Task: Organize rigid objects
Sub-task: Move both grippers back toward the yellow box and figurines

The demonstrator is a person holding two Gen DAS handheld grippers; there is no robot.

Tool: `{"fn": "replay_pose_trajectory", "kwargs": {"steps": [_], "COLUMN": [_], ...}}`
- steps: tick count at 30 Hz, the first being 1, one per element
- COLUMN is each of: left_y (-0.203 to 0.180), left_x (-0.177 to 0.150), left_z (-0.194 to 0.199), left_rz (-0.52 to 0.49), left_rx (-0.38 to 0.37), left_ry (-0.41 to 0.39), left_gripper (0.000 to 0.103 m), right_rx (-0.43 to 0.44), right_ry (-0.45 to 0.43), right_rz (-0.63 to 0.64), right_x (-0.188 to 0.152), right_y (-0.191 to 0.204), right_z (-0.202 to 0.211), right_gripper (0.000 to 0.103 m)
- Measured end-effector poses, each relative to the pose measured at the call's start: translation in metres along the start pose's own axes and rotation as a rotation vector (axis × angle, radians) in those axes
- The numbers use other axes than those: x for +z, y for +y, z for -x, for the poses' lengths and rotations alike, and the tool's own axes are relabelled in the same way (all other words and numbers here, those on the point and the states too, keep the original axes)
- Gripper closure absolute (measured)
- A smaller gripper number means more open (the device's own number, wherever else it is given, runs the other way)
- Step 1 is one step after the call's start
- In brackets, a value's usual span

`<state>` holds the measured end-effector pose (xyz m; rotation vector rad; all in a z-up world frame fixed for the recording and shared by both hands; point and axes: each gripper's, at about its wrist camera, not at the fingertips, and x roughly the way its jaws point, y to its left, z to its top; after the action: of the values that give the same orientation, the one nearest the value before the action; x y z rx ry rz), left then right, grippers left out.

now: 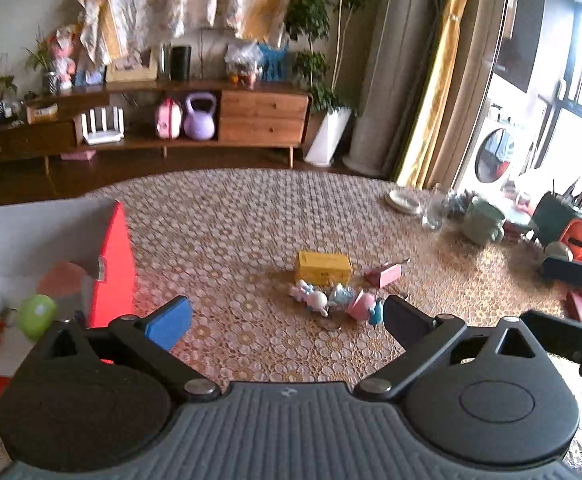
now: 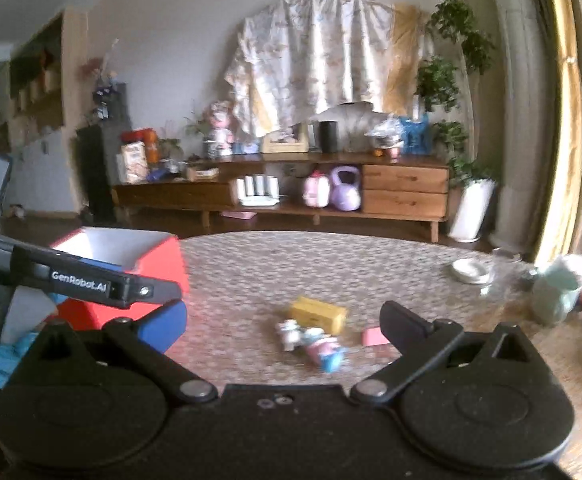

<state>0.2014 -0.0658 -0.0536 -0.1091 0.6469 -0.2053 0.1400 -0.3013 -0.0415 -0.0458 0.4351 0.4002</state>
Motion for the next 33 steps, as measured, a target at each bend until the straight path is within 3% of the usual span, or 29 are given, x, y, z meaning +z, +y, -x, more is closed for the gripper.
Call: {"fn": "replay_pose_trajectory", "kwargs": {"steps": [3,13,22,33], "left_y": [-0.003,-0.009,-0.014,-0.012], "left_x": [-0.002,-0.007,-0.008,-0.016], "left_z": [-0.018,-0.071,-0.12,-0.163], "left_rz": [0.003,-0.03,-0.07,-0.098], "left_rx": [-0.003,-0.005,0.04,0.042], "left_ry": [0.01,0.032,0.073,0.141], "left_gripper": [0.0,0.001,0.001,0.001], "right_rx": [-0.035,-0.012,-0.034,-0.054], "right_ry": [0.04,0.125,0.133,0.239], "right_rz": [-0.034,-0.183,-0.112,-0.142], "right_x": [-0.002,-0.023,-0.028,-0.034], "right_y": [-0.014,-0.059,-0.072,-0.101], "right_z": [-0.016,-0.062,-0.106,-0.166], "right_gripper": [0.0,0.0,0.0,0.001]}}
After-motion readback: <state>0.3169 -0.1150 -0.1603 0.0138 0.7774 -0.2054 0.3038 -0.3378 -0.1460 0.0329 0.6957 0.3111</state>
